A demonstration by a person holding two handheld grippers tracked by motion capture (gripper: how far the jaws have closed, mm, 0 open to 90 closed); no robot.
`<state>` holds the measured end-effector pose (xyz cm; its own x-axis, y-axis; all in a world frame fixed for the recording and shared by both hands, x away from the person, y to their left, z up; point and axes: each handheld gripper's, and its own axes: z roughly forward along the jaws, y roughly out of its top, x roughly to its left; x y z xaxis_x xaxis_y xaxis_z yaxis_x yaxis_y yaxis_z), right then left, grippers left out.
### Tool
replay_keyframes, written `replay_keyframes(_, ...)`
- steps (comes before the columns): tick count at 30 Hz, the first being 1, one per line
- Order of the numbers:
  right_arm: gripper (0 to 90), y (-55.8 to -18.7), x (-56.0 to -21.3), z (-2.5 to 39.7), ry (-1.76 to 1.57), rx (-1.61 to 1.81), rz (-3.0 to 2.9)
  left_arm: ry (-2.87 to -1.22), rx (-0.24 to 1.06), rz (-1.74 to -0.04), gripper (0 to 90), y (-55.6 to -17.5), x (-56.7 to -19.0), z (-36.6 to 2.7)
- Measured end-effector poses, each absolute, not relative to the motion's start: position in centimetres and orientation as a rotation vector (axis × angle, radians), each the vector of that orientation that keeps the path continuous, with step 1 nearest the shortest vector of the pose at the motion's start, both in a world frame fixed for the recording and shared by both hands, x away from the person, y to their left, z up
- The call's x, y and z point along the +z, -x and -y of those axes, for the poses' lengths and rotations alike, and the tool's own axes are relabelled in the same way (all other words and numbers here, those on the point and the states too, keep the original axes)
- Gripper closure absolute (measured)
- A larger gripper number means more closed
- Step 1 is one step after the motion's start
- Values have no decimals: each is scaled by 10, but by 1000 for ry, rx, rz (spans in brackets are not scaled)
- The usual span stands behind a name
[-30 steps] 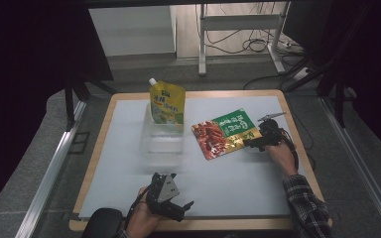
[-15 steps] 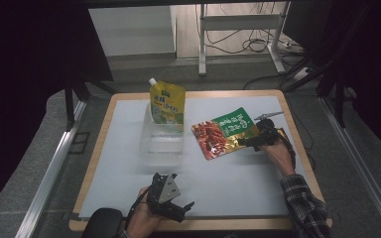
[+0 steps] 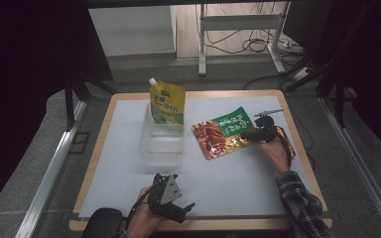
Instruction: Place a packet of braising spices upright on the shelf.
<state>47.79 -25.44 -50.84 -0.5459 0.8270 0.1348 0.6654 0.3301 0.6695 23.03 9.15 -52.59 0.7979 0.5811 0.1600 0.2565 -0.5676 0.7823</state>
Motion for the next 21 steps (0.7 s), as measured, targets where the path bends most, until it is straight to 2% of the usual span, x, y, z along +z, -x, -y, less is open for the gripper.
replay_keyframes(6, 864, -476, -510, 252, -1298, 983, -2339, -2174, 523, -618, 0, -230, -525, -92)
replay_keyframes(9, 890, -474, -507, 249, -1267, 987, -2334, -2173, 525, -618, 0, -230, -525, -92)
replay_keyframes(21, 891, -469, -488, 247, -1234, 1049, -2306, -2168, 534, -623, 0, -230, -524, -94)
